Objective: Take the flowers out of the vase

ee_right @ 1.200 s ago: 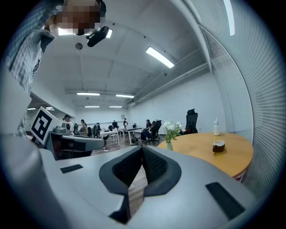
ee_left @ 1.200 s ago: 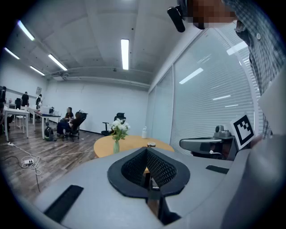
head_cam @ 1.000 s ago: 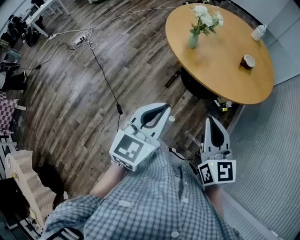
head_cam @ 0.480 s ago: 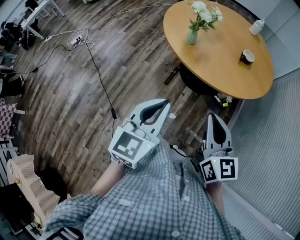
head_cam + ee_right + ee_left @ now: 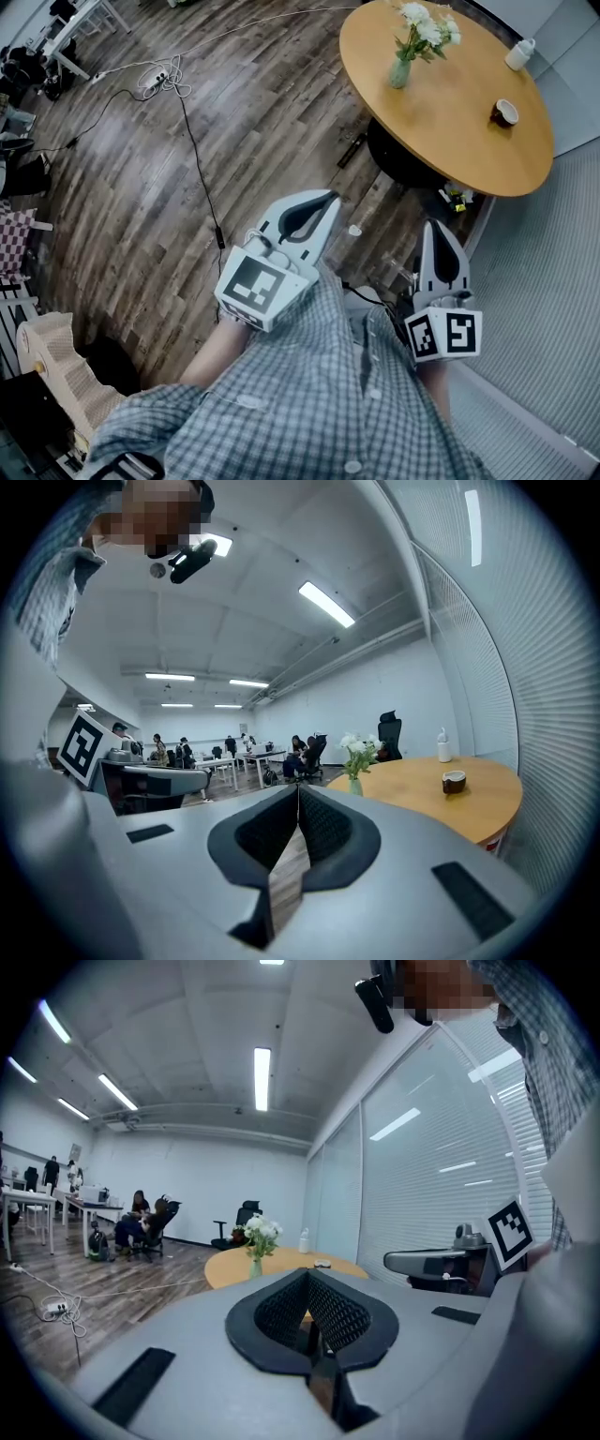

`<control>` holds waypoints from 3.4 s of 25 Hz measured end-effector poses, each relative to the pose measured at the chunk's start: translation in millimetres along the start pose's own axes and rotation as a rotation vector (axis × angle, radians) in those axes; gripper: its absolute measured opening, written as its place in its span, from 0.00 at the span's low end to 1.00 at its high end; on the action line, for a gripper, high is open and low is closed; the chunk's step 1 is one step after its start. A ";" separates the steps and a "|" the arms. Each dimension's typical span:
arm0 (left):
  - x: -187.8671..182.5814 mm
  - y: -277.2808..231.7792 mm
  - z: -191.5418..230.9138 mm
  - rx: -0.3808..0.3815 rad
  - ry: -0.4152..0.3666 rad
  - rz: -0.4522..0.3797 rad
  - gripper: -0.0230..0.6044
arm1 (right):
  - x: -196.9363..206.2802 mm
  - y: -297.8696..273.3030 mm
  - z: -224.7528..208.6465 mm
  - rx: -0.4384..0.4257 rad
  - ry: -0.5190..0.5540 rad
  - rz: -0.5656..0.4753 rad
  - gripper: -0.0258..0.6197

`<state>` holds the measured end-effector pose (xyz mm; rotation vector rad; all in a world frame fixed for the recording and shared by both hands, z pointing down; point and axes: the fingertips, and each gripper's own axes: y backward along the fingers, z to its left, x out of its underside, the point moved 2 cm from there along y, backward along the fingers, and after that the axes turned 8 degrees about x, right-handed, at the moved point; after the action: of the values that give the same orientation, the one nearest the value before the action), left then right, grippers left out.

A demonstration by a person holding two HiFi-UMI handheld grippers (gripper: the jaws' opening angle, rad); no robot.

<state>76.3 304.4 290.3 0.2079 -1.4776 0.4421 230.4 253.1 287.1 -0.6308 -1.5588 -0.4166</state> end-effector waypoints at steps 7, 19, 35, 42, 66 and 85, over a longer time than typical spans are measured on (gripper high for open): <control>-0.9 13.3 9.0 0.006 -0.009 -0.021 0.05 | 2.6 3.9 11.5 0.024 0.004 0.004 0.06; 3.1 10.4 26.9 -0.039 0.013 -0.018 0.05 | 7.7 -26.0 17.0 -0.030 0.029 0.021 0.06; -16.0 -64.0 99.4 -0.118 0.043 -0.038 0.05 | -4.2 -143.1 -10.8 -0.136 0.057 0.046 0.06; -17.0 -106.6 132.9 -0.155 0.058 -0.009 0.05 | -9.6 -199.5 -37.3 -0.182 0.064 0.064 0.06; -47.2 -207.8 192.5 -0.167 0.075 0.021 0.05 | -20.3 -293.3 -106.8 -0.139 0.062 0.064 0.06; -49.9 -300.4 250.3 0.145 0.001 0.085 0.05 | -20.7 -342.6 -128.3 0.116 0.016 0.073 0.06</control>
<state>-30.7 -74.7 304.3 0.2601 -1.4585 0.6192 119.8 -95.0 315.7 -0.5916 -1.5281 -0.2737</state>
